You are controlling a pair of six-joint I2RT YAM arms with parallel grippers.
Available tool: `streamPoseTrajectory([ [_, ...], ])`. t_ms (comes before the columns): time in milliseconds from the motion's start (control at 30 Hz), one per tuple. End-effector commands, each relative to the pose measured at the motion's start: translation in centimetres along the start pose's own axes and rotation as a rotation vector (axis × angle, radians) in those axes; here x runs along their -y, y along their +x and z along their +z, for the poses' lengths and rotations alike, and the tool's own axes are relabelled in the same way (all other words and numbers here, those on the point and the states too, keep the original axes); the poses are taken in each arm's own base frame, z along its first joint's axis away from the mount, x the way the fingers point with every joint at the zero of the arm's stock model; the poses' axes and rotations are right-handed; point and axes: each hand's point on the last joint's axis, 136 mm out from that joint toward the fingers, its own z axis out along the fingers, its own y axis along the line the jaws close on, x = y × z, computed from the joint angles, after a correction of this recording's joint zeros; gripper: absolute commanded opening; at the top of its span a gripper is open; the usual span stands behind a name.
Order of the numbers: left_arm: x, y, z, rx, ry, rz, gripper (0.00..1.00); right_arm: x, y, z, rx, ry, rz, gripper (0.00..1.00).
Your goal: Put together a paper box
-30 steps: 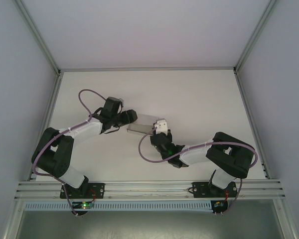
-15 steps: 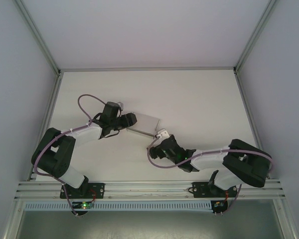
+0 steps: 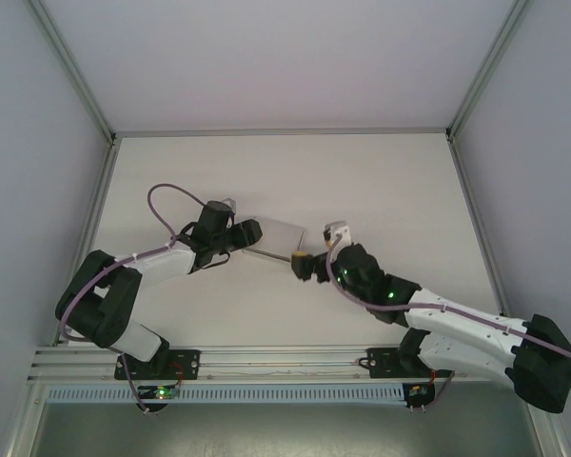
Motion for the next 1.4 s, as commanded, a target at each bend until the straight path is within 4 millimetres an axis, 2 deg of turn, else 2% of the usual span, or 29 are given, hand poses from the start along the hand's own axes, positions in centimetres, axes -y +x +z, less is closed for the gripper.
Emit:
streamPoseTrajectory([
  [0, -2.0, 2.1, -0.2, -0.033, -0.087, 0.005, 0.67, 2.9, -1.6, 1.1, -0.008, 0.130, 0.139, 0.98],
  [167, -2.0, 2.4, -0.5, -0.021, -0.103, 0.016, 0.68, 2.4, 0.0, 5.7, -0.144, 0.120, 0.101, 0.98],
  [333, -2.0, 2.9, -0.8, -0.019, -0.100, 0.021, 0.69, 3.1, 4.3, 9.7, -0.302, 0.146, 0.059, 0.98],
  [433, -2.2, 3.3, -1.0, -0.028, -0.105, 0.029, 0.71, 4.4, 7.3, 10.7, -0.378, 0.182, 0.072, 0.98],
  [533, -2.5, 3.5, -1.5, -0.024, -0.117, 0.031, 0.71, 5.1, 9.4, 11.1, -0.411, 0.177, 0.104, 0.98],
  [733, -2.0, 3.5, -3.3, -0.009, -0.108, 0.042, 0.73, 6.1, 11.4, 11.0, -0.449, 0.189, 0.114, 0.97],
  [833, -1.8, 3.2, -5.0, 0.010, -0.115, 0.052, 0.78, 7.0, 12.2, 10.5, -0.468, 0.205, 0.102, 0.95],
  [933, -3.0, 2.3, -6.9, 0.069, -0.196, 0.057, 0.85, 7.5, 12.9, 10.3, -0.492, 0.200, 0.091, 0.93],
  [1000, -3.4, 1.4, -7.5, 0.104, -0.225, 0.068, 0.90, 7.5, 13.2, 10.3, -0.505, 0.191, 0.078, 0.91],
  [1133, -1.7, 0.2, -6.1, 0.054, -0.137, 0.091, 0.91, 7.5, 13.2, 10.3, -0.513, 0.176, 0.058, 0.91],
  [1233, -0.2, -0.2, -4.2, -0.013, -0.040, 0.093, 0.86, 7.3, 12.8, 10.5, -0.509, 0.163, 0.049, 0.91],
  [1367, -1.2, -0.7, -1.7, -0.070, -0.024, 0.057, 0.71, 7.5, 12.6, 10.5, -0.507, 0.156, 0.049, 0.91],
])
